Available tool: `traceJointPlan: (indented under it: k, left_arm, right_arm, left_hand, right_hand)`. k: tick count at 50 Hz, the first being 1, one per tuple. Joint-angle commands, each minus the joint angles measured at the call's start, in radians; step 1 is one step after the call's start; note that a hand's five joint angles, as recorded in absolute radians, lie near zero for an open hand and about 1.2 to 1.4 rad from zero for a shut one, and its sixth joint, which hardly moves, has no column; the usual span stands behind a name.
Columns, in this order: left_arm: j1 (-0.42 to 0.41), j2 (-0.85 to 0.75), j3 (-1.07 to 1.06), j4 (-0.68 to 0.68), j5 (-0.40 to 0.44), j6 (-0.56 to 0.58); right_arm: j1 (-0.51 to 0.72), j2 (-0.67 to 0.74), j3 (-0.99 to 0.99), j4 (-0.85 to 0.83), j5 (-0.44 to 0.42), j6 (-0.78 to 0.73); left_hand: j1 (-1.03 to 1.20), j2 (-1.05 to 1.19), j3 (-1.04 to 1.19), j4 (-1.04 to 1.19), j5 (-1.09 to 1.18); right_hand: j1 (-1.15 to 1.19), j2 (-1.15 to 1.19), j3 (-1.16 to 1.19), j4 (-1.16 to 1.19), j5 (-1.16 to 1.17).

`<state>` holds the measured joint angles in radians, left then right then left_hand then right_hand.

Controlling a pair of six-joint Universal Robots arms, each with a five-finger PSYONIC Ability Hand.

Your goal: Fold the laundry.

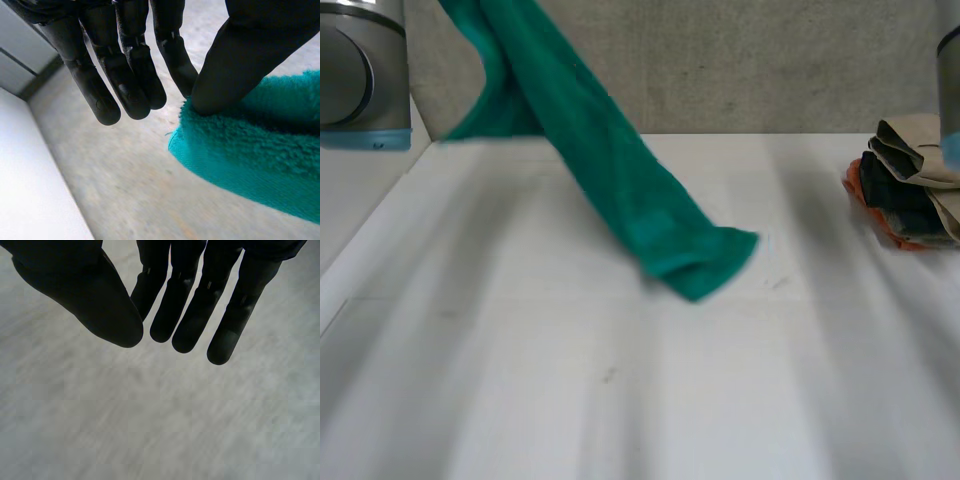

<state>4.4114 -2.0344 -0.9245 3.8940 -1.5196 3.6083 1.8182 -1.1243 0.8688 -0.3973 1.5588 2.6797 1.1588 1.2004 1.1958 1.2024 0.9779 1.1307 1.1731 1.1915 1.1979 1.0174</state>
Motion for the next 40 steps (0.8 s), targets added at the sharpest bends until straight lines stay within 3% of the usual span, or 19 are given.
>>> traceJointPlan:
  k: [1,2,3,6,11,19,27,40]
  left_arm:
    - [-0.004,0.026,-0.174,-0.071,-0.017,-0.019]
    - [-0.004,0.037,-0.204,-0.079,-0.016,-0.019]
    - [-0.004,0.057,-0.256,-0.091,-0.014,-0.019]
    - [-0.004,0.086,-0.341,-0.094,-0.002,-0.019]
    - [0.0,0.164,-0.459,-0.093,0.036,-0.014]
    - [-0.006,0.315,-0.462,-0.137,0.039,-0.016]
    - [-0.072,0.463,-0.407,-0.278,0.039,-0.019]
    - [-0.193,0.53,-0.26,-0.389,0.027,-0.02]
  right_arm:
    - [-0.002,-0.02,0.065,0.133,-0.045,0.011]
    - [0.0,-0.012,0.068,0.176,-0.045,0.011]
    - [0.0,0.006,0.087,0.265,-0.043,0.014]
    - [0.01,0.024,0.157,0.4,-0.042,0.022]
    - [0.053,0.031,0.291,0.471,-0.032,0.066]
    - [0.16,0.098,0.343,0.483,-0.043,0.308]
    - [0.321,0.274,0.152,0.506,-0.095,0.471]
    - [0.535,0.664,-0.29,0.597,-0.141,0.69]
  left_hand:
    - [0.237,0.196,0.2,0.194,0.244]
    - [0.237,0.196,0.2,0.194,0.244]
    - [0.237,0.196,0.2,0.194,0.244]
    - [0.237,0.196,0.2,0.194,0.244]
    - [0.237,0.196,0.2,0.194,0.244]
    - [0.237,0.196,0.2,0.194,0.244]
    - [0.237,0.196,0.2,0.194,0.244]
    - [0.237,0.196,0.2,0.194,0.244]
  right_hand:
    - [0.266,0.223,0.205,0.198,0.204]
    - [0.252,0.21,0.191,0.185,0.191]
    - [-0.167,-0.209,-0.227,-0.234,-0.228]
    - [-0.911,-0.953,-0.972,-0.978,-0.972]
    - [-0.956,-0.999,-1.017,-1.023,-1.017]
    - [-0.956,-0.999,-1.017,-1.023,-1.017]
    - [-0.956,-0.999,-1.017,-1.023,-1.017]
    - [-0.94,-0.982,-1.001,-1.007,-1.001]
